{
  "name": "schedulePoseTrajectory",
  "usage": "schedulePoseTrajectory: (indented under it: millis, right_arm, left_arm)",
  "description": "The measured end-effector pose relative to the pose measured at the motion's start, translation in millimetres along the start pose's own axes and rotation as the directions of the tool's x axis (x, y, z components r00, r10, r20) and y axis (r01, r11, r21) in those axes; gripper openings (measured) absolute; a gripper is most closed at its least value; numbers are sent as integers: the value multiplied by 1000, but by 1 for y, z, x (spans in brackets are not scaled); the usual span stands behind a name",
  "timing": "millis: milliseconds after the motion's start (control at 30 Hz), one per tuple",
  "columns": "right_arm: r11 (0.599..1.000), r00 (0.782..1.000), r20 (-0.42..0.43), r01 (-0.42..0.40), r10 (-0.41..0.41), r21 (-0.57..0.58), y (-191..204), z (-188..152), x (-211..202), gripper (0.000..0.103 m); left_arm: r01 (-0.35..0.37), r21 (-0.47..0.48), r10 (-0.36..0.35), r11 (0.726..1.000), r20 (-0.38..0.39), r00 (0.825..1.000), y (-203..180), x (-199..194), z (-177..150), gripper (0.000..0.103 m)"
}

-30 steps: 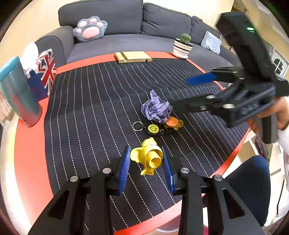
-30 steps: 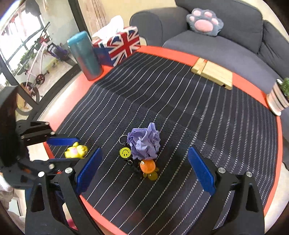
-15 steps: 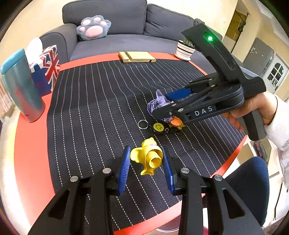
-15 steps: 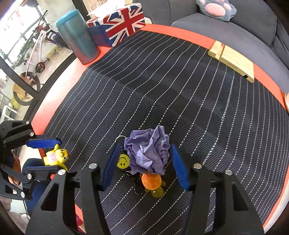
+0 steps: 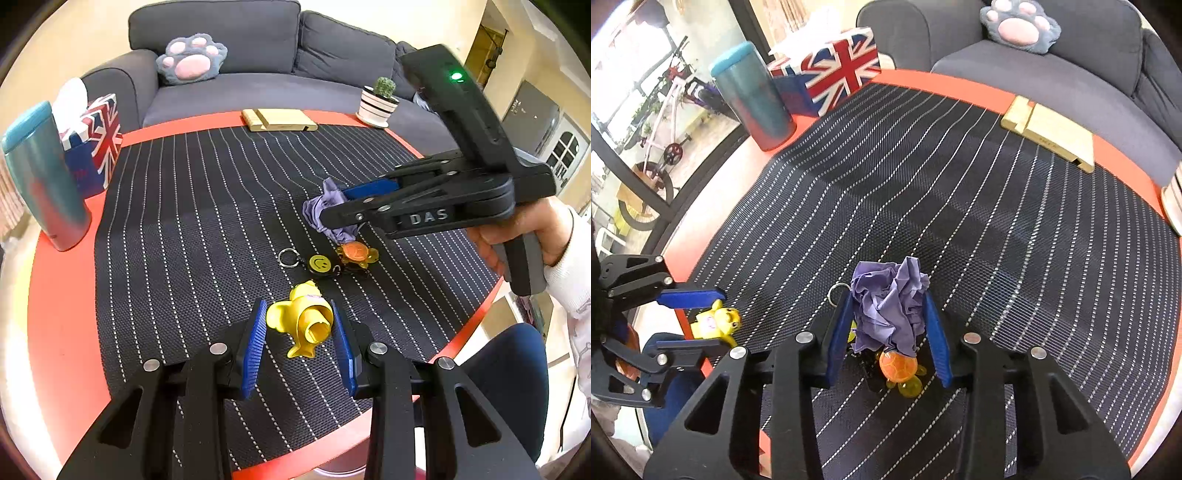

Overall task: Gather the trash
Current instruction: 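Carry the purple paper with the right gripper and the yellow toy with the left gripper over the bin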

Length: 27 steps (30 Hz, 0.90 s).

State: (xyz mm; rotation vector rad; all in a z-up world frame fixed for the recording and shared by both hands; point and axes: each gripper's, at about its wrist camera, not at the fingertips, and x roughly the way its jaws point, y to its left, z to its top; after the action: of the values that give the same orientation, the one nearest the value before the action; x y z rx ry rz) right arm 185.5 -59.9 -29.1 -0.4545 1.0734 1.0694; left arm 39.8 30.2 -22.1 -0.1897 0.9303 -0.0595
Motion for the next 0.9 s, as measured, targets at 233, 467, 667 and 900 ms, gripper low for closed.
schedulePoseTrajectory:
  millis: [233, 467, 667, 900]
  right_arm:
    - [1000, 996, 85, 1, -2, 9, 9, -24, -41, 39]
    - [1000, 986, 165, 3, -8, 25, 22, -65, -85, 39]
    - [999, 974, 227, -11, 4, 30, 39, -101, -121, 39]
    - [1000, 967, 256, -1, -3, 13, 59, -137, -144, 39]
  left_arm:
    - [-2, 9, 1, 1000, 25, 1000, -13, -13, -1, 35]
    - [4, 39, -6, 999, 44, 999, -30, -30, -10, 35]
    - [10, 66, -14, 998, 54, 998, -47, -44, -20, 35]
    - [23, 98, -29, 995, 61, 998, -66, -60, -32, 35]
